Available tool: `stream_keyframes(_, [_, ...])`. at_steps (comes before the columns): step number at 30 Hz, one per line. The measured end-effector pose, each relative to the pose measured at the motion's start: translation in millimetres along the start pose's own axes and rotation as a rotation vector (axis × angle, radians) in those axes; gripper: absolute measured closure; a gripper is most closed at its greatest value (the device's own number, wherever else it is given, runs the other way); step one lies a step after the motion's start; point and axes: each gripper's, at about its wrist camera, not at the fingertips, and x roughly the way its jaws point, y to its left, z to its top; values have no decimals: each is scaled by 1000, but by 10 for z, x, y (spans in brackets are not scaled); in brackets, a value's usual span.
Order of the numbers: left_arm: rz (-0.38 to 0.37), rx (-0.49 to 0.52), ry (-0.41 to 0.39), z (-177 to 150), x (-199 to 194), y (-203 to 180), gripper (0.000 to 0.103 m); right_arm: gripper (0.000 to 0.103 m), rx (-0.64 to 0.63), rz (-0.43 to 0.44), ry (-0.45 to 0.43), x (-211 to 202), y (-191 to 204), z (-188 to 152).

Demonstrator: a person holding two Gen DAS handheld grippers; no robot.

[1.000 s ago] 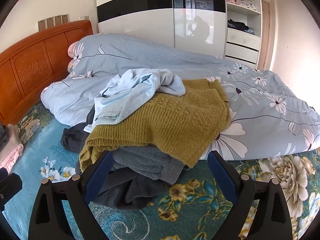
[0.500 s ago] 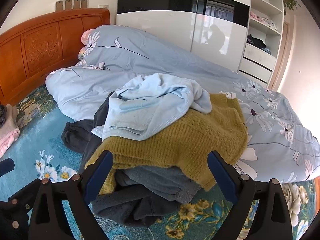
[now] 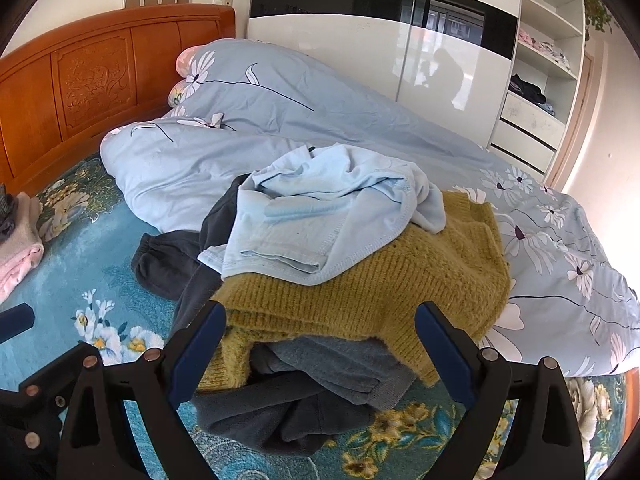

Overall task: Fold clothes
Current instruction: 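Reach both tools toward the light-blue shirt on top of the clothes pile, then grasp the light-blue shirt with the right tool and lift it off the pile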

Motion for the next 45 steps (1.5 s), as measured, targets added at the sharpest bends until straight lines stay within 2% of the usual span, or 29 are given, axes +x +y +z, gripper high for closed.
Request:
stream_keyframes(18, [-12,-41,22,24,44,108,0,7,-12,21,22,39,142,37])
stream_keyframes(22, [-16,-53,33,-67,2,190,0,7,-35,24,25,63,124,67])
stream_keyframes(26, [-27,-59,29,-233,-108,325,0,7,-63,-15,16,166,-106,282])
stream_keyframes(32, [-44,-68,24,-483,-273,528,0,15,92,-33,105,629,-629,688])
stream_keyframes(33, [-47,-70,23,-524,-301,561,0,23,92,-42,122,709,-647,734])
stream_keyframes(34, [-49,-72,22,-566,-329,595,0,39,86,-53,139,788,-650,779])
stream_keyframes(35, [-54,-79,23,-596,-348,632,0,46,70,-70,157,869,-631,824])
stream_keyframes(36, [-59,-89,26,-622,-364,671,0,54,60,-82,171,935,-613,864])
stream_keyframes(38, [-52,-110,32,-664,-390,757,0,61,57,-92,186,1020,-582,924])
stream_keyframes(40, [-36,-124,36,-711,-424,854,0,86,60,-107,184,1035,-555,999])
stream_keyframes(41, [-27,-132,38,-732,-437,904,0,95,62,-115,173,993,-546,1048])
stream_keyframes(44, [-23,-172,54,-781,-445,1051,0,97,67,-135,132,845,-516,1202])
stream_keyframes(45, [-27,-186,57,-793,-447,1086,0,98,64,-131,95,737,-497,1276])
